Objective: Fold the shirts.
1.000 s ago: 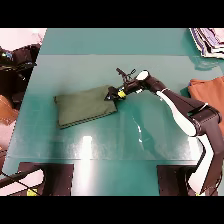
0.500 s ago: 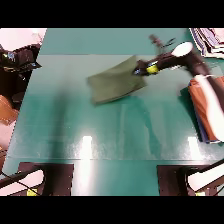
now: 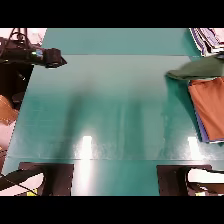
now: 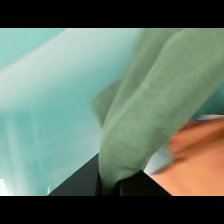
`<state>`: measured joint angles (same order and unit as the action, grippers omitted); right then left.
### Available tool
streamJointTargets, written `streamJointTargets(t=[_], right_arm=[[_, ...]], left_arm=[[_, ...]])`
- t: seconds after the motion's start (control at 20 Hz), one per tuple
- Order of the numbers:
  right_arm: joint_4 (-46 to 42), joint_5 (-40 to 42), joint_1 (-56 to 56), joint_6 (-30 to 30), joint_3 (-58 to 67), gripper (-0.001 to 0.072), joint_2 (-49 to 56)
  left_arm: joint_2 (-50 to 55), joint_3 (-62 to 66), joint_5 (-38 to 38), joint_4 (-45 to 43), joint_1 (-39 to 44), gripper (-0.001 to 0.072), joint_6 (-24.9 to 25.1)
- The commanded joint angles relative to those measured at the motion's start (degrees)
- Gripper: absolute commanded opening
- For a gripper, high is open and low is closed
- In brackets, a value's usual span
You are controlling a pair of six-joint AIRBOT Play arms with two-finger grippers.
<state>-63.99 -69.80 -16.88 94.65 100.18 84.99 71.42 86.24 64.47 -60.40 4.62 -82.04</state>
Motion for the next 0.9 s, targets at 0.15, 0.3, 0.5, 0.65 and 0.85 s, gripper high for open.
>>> streamJointTargets(t=[0.15, 0.3, 0.5, 0.65, 0.85], right_arm=[[-2.6, -0.9, -8.3, 2.0, 0.1, 0.0016, -3.9], [-10.3, -2.2, -9.4, 5.0, 0.1, 0.0016, -7.8], [-14.3, -8.2, -12.1, 5.5, 0.0, 0.0016, -13.3], [-14.2, -12.1, -15.7, 5.5, -5.3, 0.0017, -17.9], [-14.2, -9.0, -20.9, 5.5, -23.0, 0.0017, -27.5]], left_arm=[[0.0, 0.0, -4.7, -0.1, 4.6, 0.0025, 0.0], [0.0, 0.0, -4.5, -0.2, 4.6, 0.0025, 0.0], [0.0, 0.0, -4.5, -0.3, 4.6, 0.0025, 0.0], [0.0, 0.0, -4.5, -0.3, 4.6, 0.0025, 0.4], [0.0, 0.0, -4.4, -0.3, 4.6, 0.0025, 1.6]])
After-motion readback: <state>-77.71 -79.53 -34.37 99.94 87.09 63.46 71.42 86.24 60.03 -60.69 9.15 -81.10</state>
